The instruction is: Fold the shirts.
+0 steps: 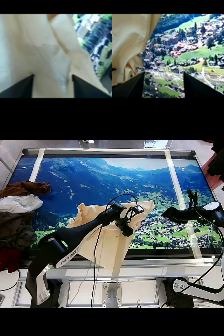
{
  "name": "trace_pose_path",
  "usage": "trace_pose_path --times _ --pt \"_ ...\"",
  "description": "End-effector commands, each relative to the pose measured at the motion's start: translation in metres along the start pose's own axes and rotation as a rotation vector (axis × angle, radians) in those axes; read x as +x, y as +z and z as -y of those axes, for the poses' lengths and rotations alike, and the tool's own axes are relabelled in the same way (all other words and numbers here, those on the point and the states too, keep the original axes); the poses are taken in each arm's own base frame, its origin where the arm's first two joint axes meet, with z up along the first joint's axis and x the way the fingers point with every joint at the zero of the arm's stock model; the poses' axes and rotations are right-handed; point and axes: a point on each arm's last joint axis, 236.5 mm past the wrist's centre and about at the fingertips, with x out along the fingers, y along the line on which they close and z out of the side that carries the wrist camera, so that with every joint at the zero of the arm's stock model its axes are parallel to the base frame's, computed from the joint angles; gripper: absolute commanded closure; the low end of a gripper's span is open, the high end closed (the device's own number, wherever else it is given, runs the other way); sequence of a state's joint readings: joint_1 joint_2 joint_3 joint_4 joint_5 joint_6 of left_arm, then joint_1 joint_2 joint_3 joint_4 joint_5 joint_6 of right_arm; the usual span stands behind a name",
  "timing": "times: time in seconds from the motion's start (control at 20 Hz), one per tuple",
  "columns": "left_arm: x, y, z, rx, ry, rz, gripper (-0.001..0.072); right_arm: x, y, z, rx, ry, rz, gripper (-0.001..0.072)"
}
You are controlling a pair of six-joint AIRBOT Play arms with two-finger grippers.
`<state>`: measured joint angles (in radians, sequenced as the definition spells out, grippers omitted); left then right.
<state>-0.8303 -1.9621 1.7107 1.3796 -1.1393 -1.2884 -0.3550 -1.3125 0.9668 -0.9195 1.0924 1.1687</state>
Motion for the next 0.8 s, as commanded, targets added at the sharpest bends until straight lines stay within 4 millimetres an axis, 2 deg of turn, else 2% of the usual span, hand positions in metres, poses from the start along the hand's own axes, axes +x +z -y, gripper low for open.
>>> trace_pose_path --times 0.0,0.05,0.1,0.15,0.25,0.3,0.35,0.45,0.55,0.65,0.75 --pt "0.005 -0.010 -0.015 -0.022 0.059 -0.044 0.0502 0.000 -0.003 -0.002 -0.015 0.010 -0.014 0.0166" --pt "0.002 -0.008 -0.017 -0.016 0.070 -0.045 0.0618 -0.001 -0.005 -0.004 -0.015 0.015 -0.020 0.0166" --pt "-0.003 -0.005 -0.019 -0.010 0.078 -0.041 0.0695 -0.001 -0.007 -0.006 -0.012 0.026 -0.030 0.0166" --pt "-0.009 0.000 -0.020 -0.004 0.087 -0.033 0.0692 -0.001 -0.011 -0.012 -0.006 0.049 -0.047 0.0166" --pt "-0.024 0.013 -0.027 0.012 0.121 -0.005 0.0693 -0.003 -0.033 -0.038 -0.010 0.157 -0.137 0.0166" --pt "-0.033 0.019 -0.035 0.025 0.157 0.009 0.0693 -0.005 -0.054 -0.055 -0.010 0.224 -0.219 0.0166" --pt "-0.044 0.026 -0.045 0.042 0.206 0.022 0.0693 -0.002 -0.083 -0.072 -0.012 0.281 -0.324 0.0166" --pt "-0.064 0.038 -0.065 0.030 0.296 0.057 0.0693 0.020 -0.135 -0.091 -0.007 0.317 -0.457 0.0166" --pt "-0.075 0.045 -0.071 0.013 0.328 0.080 0.0692 0.054 -0.170 -0.113 0.003 0.336 -0.472 0.0165" --pt "-0.076 0.044 -0.070 0.011 0.324 0.076 0.0692 0.080 -0.190 -0.122 -0.069 0.292 -0.452 0.0166" --pt "-0.075 0.039 -0.069 0.008 0.319 0.057 0.0692 0.097 -0.191 -0.130 -0.124 0.253 -0.403 0.0166"
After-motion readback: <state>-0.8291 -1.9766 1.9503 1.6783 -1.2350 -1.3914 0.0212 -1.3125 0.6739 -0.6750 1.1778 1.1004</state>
